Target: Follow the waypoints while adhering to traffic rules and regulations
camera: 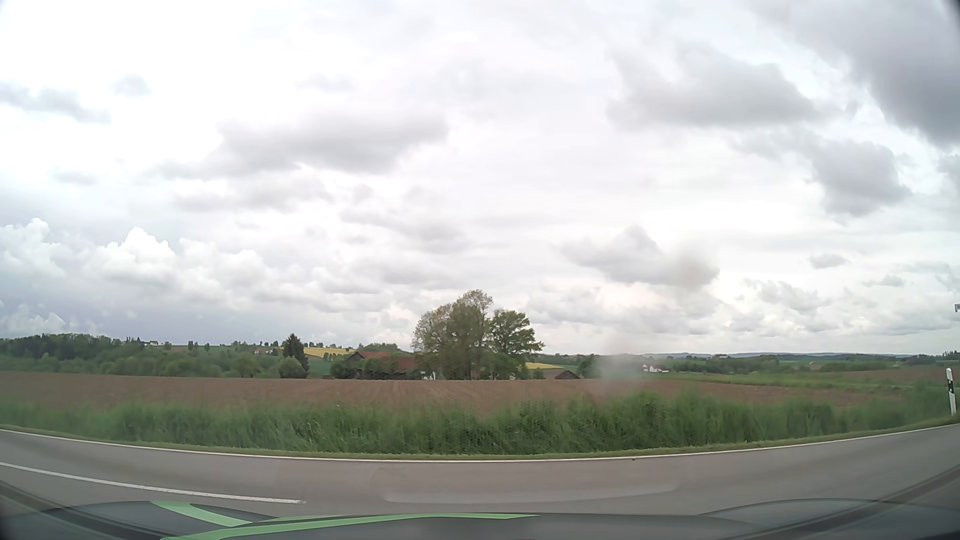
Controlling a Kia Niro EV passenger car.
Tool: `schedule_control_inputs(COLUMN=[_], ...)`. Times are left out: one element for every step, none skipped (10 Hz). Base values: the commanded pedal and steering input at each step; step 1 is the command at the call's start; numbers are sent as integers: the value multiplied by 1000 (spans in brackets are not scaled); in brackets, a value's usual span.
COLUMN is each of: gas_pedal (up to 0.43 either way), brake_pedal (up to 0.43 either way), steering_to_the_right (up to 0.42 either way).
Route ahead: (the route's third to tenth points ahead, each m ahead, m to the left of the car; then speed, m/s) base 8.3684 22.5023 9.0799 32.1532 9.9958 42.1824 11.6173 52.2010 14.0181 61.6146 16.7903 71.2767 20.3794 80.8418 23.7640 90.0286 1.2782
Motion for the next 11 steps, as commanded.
schedule_control_inputs(gas_pedal=[319, 331, 350, 350, 358, 358, 358, 358, 358, 358, 358], brake_pedal=[0, 0, 0, 0, 0, 0, 0, 0, 0, 0, 0], steering_to_the_right=[-266, -298, -338, -379, -417, -458, -517, -573, -605, -621, -642])
